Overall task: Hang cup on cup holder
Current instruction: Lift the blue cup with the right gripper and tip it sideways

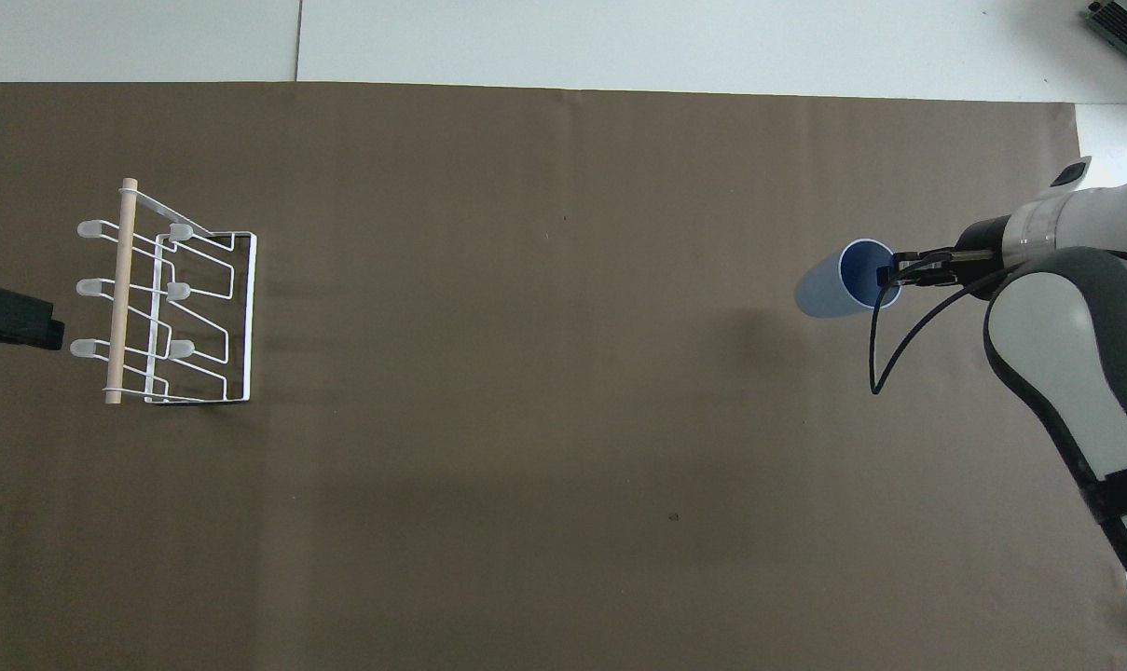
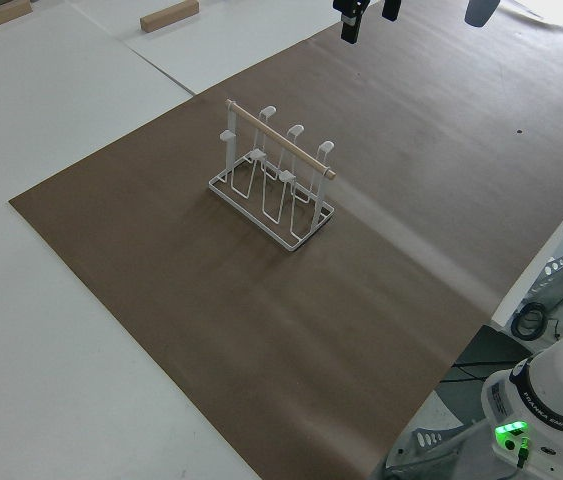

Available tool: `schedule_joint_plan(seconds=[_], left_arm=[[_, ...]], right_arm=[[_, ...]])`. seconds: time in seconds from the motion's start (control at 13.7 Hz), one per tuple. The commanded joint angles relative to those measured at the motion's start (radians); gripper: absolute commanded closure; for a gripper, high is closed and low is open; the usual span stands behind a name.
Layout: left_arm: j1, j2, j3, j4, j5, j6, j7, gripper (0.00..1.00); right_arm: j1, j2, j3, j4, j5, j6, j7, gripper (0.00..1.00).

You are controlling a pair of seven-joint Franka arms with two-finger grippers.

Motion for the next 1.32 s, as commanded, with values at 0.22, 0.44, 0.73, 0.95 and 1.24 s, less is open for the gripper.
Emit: schedule_joint_plan(seconds=[0.22,0.44,0.73,0.95,1.24], left_arm=[[0.005,-0.027,-0.001,-0.035,0.006,0.046,0.01,0.0],[0.005,-0.027,-0.001,-0.037,0.006,0.046,0.01,0.0],[-0.008,-0.022,-0.001,-0.027,0.008,0.055,0.007,0.0],[-0.008,-0.033,-0.003,-0.046,0.006,0.034,-0.004,0.0],[-0.003,-0.047,-0.004,-0.052,-0.011,0.023,-0.042,0.0]], right_arm=[[-0.005,-0.033,0.028,0.049,0.381,-0.161,-0.023,1.0],[-0.007,-0.035,0.046,0.052,0.499,-0.179,-0.026,1.0],[-0.005,-0.044,0.063,0.049,0.67,-0.231,-0.024,1.0],[-0.005,-0.045,0.063,0.011,0.886,-0.285,-0.024,1.0],[-0.004,-0.052,0.065,-0.015,1.052,-0.283,-0.004,1.0]])
